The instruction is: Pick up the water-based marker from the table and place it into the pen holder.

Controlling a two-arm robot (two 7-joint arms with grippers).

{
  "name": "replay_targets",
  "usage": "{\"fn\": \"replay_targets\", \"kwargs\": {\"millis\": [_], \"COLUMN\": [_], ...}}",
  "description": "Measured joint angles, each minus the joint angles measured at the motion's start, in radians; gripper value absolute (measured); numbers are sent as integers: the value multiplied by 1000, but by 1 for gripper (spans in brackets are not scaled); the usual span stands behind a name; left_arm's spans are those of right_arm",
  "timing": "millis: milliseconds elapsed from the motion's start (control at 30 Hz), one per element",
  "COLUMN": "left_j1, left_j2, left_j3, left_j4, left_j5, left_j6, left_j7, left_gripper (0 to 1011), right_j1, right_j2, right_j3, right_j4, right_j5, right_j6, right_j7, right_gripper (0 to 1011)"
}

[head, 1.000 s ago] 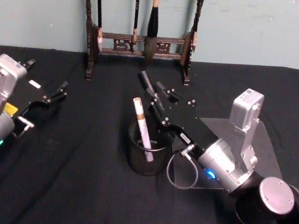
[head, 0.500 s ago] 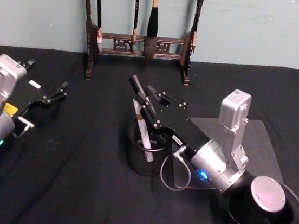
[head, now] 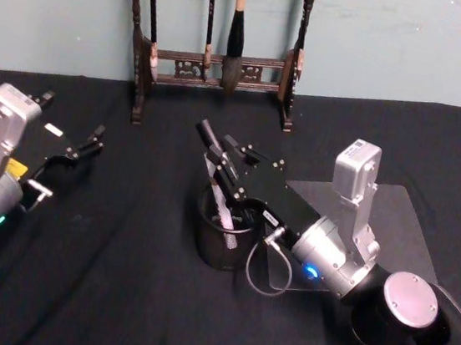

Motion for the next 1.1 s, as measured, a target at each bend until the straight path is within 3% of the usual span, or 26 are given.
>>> {"fn": "replay_targets", "kwargs": {"millis": [100,267,667,833,967,1100], "left_j1": [0,0,0,0,0,0], "left_j2": [0,0,0,0,0,0], "left_j3": [0,0,0,0,0,0], "left_j4": [0,0,0,0,0,0], "left_j5": [0,0,0,0,0,0], "left_j6": [0,0,0,0,0,0], "left_j7": [0,0,0,0,0,0], "left_gripper": [1001,1001,1001,1001,1001,1001], "right_j1": [0,-1,-1,-1,-1,-10], "right_j2": [0,0,0,0,1,12], "right_j3": [0,1,2,2,12,42], "right_j4": [0,-1,-1,-1,-15,-64], "right_j5": [0,1,3,4,17,26], "right_j6": [0,0,0,0,-2,-13], "right_j7": [0,1,2,2,3,-19], "right_gripper": [255,388,805,927,1003,1002]}}
